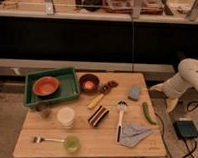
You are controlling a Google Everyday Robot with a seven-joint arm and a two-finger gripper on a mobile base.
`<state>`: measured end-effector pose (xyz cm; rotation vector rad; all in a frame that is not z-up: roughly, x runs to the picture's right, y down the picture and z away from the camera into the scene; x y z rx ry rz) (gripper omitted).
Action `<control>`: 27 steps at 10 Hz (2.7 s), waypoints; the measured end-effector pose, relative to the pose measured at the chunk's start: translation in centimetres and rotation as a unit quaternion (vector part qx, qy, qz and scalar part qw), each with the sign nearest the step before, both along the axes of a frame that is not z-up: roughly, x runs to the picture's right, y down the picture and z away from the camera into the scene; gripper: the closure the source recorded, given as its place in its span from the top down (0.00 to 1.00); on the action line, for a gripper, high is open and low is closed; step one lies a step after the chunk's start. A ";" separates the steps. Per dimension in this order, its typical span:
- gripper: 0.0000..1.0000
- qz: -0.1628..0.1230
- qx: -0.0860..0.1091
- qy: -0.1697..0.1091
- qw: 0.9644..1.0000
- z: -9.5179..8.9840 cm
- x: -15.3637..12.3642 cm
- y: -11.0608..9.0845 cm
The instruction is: Place sponge in plastic cup
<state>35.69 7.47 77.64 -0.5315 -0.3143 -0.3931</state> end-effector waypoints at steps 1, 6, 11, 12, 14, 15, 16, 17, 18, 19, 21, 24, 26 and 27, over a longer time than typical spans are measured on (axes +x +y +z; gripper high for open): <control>0.80 0.000 0.000 0.000 1.000 0.0 0.0 0.0; 0.80 0.000 0.000 0.000 1.000 0.0 0.0 0.0; 0.80 0.000 0.000 0.000 1.000 0.0 0.0 0.0; 0.80 0.000 0.000 0.000 1.000 0.0 0.0 0.0; 0.80 0.000 0.000 0.000 1.000 0.0 0.0 0.0; 0.80 0.000 0.000 0.000 1.000 0.0 0.0 0.0; 0.80 0.000 0.000 0.000 1.000 0.0 0.0 0.0; 0.80 0.000 0.000 0.000 1.000 0.0 0.0 0.0; 0.80 0.000 0.000 0.000 1.000 0.0 0.0 0.0; 0.80 -0.001 0.000 0.000 1.000 0.0 0.0 0.0; 0.80 -0.021 0.007 0.002 1.000 0.1 0.0 -0.5; 0.80 -0.114 0.037 -0.010 0.993 2.3 -1.5 -3.8; 0.80 -0.210 0.058 -0.041 0.975 4.5 -4.6 -6.4; 0.80 -0.244 0.067 -0.056 0.966 5.3 -5.2 -6.9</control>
